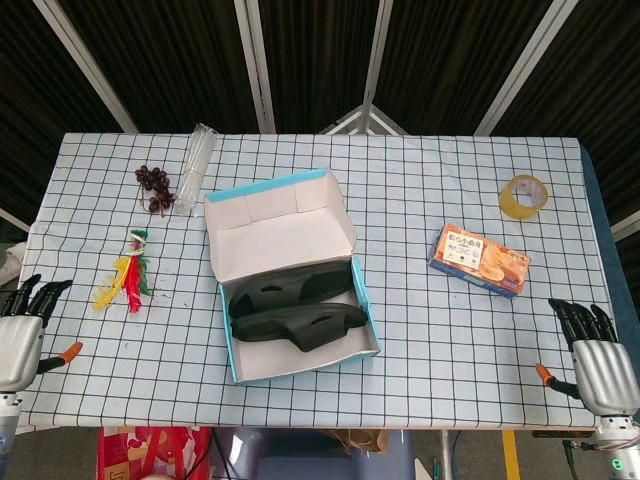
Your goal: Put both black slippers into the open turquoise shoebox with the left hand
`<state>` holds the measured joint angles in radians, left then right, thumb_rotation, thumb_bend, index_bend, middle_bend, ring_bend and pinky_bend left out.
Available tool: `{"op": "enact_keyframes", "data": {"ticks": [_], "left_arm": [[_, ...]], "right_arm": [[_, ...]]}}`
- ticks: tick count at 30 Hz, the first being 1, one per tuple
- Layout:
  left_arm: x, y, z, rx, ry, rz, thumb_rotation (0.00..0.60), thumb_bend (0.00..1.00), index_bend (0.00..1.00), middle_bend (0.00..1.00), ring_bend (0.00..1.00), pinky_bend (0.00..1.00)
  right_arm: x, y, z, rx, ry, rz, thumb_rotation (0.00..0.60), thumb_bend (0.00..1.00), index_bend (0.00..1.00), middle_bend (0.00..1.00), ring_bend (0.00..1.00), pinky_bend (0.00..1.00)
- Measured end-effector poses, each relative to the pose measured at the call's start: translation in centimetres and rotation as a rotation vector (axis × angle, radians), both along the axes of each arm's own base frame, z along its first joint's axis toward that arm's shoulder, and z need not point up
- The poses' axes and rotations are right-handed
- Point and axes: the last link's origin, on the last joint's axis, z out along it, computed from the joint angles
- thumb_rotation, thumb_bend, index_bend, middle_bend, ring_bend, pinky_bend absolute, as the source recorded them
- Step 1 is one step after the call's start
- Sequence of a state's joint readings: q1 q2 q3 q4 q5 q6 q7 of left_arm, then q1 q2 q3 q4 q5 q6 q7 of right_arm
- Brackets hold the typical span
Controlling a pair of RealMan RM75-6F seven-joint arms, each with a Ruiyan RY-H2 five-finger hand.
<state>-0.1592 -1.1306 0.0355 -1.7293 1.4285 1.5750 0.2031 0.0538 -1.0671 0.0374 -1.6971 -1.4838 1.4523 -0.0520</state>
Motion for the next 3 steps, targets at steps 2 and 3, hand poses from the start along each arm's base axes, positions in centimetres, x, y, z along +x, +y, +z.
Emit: {"op": "enact_keyframes", "data": {"ticks": [2, 3], "left_arm": [[-0.12, -0.03, -0.15, 0.001, -0.001, -0.01, 0.6, 0.17, 0.16, 0.18, 0.07, 0.17], [-0.13, 0.0, -0.26, 0.0, -0.004, -0.018, 0.6, 0.17, 0.16, 0.18, 0.07, 0.17]], "right_arm": [[0.07, -0.02, 0.03, -0.004, -0.005, 0.002, 0.6, 0.24, 0.1, 0.13, 0.11, 0.05], [0.09, -0.03, 0.06, -0.007, -0.005, 0.003, 0.6, 0.24, 0.1, 0.13, 0.11, 0.05]]}}
